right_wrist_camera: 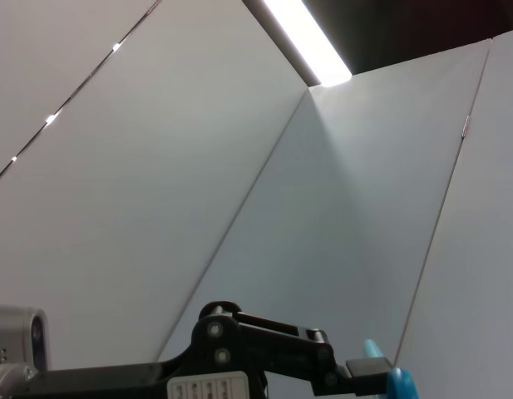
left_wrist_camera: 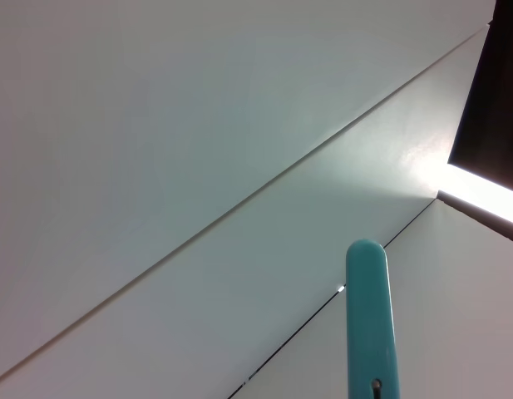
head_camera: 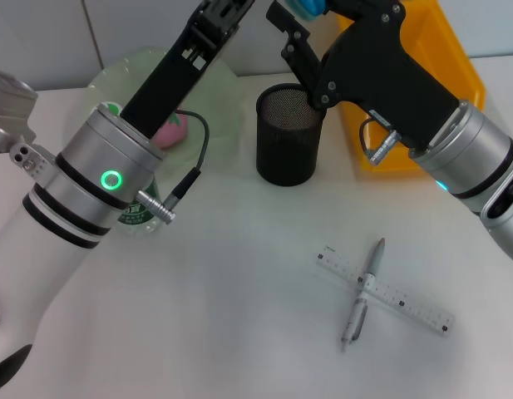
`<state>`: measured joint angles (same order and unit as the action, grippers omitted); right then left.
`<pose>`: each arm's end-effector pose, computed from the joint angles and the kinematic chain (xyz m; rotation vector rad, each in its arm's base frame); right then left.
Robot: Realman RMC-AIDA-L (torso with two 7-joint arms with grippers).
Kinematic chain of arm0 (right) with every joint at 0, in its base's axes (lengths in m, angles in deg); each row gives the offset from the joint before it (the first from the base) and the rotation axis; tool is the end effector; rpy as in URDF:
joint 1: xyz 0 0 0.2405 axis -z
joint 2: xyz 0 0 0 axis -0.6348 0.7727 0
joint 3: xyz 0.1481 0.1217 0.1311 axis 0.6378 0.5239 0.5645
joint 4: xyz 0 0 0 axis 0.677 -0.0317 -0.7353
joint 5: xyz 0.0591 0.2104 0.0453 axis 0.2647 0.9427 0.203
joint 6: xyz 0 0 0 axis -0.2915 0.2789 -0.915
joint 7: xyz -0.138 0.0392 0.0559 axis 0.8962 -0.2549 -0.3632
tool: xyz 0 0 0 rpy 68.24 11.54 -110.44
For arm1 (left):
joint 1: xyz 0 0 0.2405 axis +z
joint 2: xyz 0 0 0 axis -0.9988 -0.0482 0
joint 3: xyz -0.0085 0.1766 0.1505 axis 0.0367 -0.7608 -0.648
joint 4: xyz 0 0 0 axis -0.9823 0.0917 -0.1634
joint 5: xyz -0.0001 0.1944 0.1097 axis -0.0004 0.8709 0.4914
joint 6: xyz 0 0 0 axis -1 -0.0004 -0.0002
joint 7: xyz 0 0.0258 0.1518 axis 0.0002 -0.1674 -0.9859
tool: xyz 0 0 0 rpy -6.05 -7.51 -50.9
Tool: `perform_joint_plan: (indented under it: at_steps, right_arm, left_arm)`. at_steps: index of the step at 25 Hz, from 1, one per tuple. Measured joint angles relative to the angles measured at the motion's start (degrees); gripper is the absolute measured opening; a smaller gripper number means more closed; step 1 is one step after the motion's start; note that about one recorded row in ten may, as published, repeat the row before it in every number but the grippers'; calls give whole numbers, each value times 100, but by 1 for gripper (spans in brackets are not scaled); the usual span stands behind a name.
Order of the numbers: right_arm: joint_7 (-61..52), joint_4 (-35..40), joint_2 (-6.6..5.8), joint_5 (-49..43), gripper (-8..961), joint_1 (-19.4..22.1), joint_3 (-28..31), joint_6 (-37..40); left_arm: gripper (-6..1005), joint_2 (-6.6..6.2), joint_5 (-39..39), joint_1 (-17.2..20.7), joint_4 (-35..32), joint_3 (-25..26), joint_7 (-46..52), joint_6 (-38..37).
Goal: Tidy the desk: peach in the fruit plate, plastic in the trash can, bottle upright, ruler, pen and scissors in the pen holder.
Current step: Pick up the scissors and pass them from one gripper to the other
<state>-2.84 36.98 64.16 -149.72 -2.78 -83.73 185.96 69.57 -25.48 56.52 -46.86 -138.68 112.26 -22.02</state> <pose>0.1604 0.3362 -0.0188 -1.8725 -0.3960 1.1984 -0.0973 0.3387 -0.0529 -2.0237 -1.1771 -1.9909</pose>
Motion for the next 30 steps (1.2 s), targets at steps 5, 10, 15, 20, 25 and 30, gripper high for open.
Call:
perform_joint_plan:
  at_steps: [5,10,15,20,25,30]
  right_arm:
    - [0,0,0,0,274,14,50,41]
    - [0,-7,0,0,269,24,54,63]
    - [0,-11,0,0,265,26,54,68]
    - [0,-9,0,0,260,30,55,71]
    - [0,-3,1,0,198,37,74,71]
    - [3,-1,0,0,169,32,74,73]
  left_arm:
    - [262,0,0,-3,0,0,-14,-1]
    - [264,0,-2,-8,0,-6,-52,-1]
    - [265,0,-9,-7,0,-9,-61,-1]
    - [266,0,-10,-5,0,-14,-68,-1]
    - [266,0,-10,-8,0,-18,-72,-1]
    - [267,0,-9,-15,-15,-26,-72,-1]
